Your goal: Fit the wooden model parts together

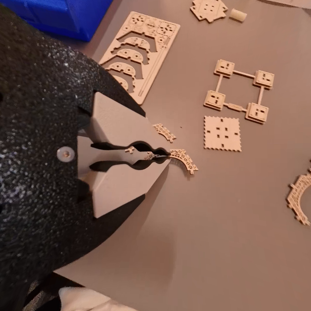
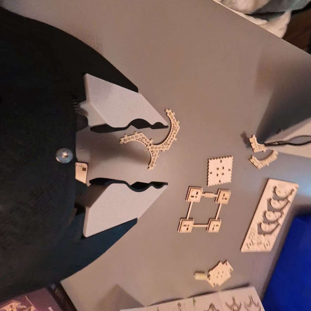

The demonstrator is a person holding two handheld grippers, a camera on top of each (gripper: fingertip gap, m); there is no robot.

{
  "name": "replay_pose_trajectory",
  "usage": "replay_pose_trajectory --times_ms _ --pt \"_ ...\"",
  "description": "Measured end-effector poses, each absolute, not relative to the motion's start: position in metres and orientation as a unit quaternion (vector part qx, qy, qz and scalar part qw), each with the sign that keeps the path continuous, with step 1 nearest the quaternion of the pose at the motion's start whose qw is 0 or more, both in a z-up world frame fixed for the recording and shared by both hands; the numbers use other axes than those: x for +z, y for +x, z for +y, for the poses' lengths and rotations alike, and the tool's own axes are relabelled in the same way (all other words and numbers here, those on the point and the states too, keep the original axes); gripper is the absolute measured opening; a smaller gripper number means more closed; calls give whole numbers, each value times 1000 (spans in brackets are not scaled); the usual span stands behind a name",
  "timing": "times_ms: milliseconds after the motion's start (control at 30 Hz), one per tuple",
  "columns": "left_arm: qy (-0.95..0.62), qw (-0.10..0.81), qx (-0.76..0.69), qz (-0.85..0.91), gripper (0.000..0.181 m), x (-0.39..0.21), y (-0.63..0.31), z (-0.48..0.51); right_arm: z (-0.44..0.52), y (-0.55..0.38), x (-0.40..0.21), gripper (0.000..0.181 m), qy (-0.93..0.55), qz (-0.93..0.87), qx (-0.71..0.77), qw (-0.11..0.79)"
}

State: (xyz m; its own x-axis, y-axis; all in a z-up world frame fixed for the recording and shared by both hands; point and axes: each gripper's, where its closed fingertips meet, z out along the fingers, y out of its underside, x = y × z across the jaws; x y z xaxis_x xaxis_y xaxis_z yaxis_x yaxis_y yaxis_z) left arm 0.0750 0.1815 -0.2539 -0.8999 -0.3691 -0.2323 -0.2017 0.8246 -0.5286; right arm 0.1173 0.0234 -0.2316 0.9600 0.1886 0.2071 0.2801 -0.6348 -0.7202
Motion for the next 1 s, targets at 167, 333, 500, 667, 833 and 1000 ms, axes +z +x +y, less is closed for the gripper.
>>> replay_pose_trajectory --times_ms 167,333,500,667,833,1000 --pt "-105 154 -284 941 0 -250 68 158 25 99 -239 54 -915 -192 -31 354" --pt "-67 167 -307 935 0 -246 69 141 17 100 -252 46 -926 -227 -25 302" --pt "-12 169 -341 924 0 -241 61 125 12 105 -256 47 -925 -242 -19 291" --pt "-10 128 -326 936 0 -254 55 122 16 98 -263 39 -919 -281 0 277" --pt "-11 97 -310 946 8 -267 52 116 17 95 -265 32 -916 -298 30 269" --pt "-25 88 -315 945 19 -260 53 115 18 104 -260 34 -917 -309 7 254"
